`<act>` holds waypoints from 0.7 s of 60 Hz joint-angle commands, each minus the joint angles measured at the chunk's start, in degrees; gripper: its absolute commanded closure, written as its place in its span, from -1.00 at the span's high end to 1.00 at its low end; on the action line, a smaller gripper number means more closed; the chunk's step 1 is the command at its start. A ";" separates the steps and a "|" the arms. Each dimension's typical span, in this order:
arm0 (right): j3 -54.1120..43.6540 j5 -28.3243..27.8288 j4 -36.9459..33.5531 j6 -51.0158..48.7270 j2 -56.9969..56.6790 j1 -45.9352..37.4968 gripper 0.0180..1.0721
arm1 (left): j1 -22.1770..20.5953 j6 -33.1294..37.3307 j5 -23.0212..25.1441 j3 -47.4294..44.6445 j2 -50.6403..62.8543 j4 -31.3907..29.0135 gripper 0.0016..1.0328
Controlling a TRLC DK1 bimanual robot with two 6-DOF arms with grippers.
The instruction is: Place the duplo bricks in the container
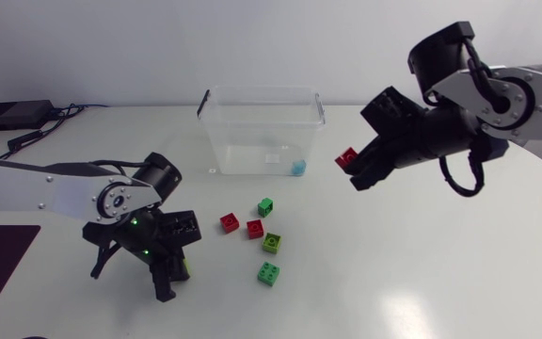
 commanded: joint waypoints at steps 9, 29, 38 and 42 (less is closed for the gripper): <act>9.59 0.01 2.97 3.27 8.83 0.88 -0.40 | 1.76 -2.04 0.65 2.14 -6.45 -1.39 -0.43; 22.51 0.01 4.47 5.29 19.55 0.97 -0.38 | 3.52 -4.23 2.31 8.91 -8.91 -2.97 -0.43; 28.40 0.01 4.47 5.64 24.30 1.05 -0.38 | 5.10 -5.55 4.16 13.04 -9.35 -2.97 -0.43; 30.42 0.01 4.56 6.08 25.97 1.23 -0.38 | 5.98 -6.34 5.04 14.71 -9.61 -2.88 -0.43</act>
